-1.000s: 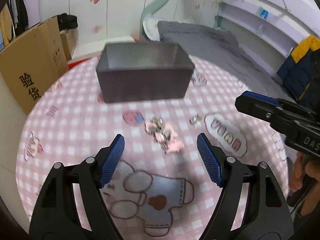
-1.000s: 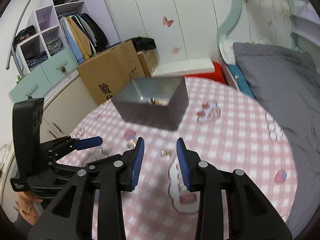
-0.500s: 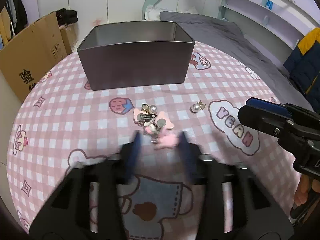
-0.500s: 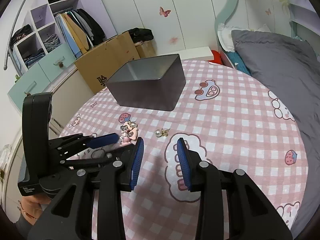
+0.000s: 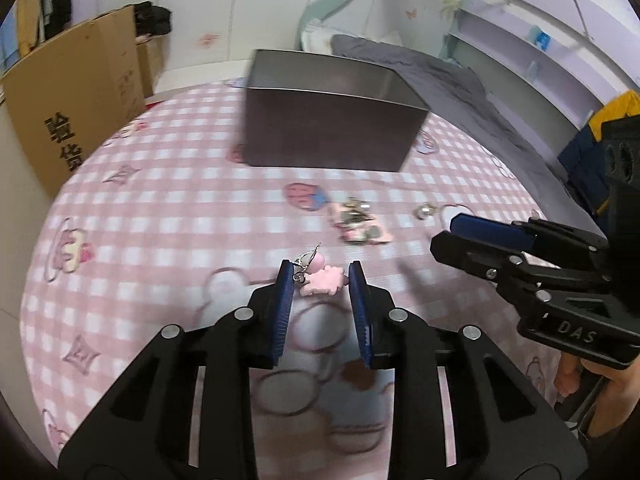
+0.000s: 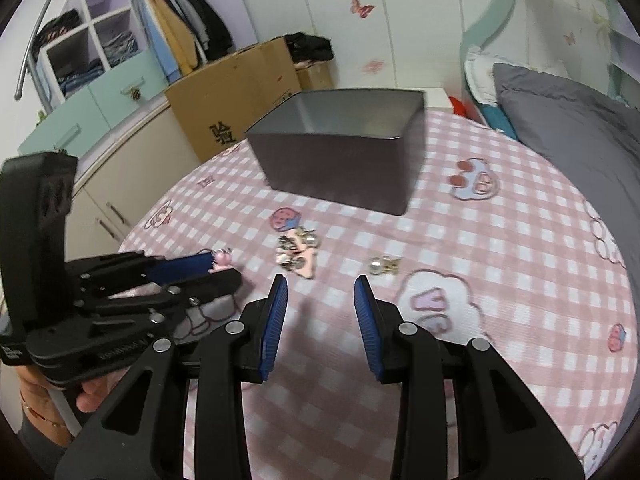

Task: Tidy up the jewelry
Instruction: 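Grasp a pink charm clip with the left tool while the right tool grasps a silver charm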

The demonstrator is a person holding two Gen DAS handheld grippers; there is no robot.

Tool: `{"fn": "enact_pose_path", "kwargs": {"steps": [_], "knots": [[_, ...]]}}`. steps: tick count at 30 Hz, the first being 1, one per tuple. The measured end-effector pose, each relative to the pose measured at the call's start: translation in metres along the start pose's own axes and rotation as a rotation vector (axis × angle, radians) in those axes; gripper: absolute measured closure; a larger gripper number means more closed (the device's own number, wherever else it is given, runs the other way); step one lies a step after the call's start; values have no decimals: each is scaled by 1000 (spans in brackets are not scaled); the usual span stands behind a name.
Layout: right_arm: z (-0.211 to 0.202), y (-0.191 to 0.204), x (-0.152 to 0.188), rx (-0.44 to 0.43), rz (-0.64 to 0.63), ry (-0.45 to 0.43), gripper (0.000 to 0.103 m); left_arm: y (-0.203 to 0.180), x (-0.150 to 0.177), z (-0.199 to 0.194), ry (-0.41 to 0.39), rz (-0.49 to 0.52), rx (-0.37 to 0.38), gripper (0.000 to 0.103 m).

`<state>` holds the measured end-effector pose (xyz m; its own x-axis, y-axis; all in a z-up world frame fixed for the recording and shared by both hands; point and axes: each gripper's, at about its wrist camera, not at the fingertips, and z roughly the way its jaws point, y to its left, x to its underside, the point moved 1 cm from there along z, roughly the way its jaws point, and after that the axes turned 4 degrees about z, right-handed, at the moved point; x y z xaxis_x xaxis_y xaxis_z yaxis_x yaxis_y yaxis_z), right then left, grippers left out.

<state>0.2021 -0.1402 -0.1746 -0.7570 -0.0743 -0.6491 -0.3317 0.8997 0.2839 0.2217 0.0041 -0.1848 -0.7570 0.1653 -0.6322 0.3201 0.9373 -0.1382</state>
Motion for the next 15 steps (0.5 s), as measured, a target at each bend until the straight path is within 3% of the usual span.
{"fn": "enact_pose_path", "kwargs": {"steps": [11,15], "knots": [[47,31,-5,131,-156,64,71,23,-1,-7,-13,-35,3,75],[49,32,-4,160,-197,68,86,24,-3,-4,-12,-32,23,75]]}}
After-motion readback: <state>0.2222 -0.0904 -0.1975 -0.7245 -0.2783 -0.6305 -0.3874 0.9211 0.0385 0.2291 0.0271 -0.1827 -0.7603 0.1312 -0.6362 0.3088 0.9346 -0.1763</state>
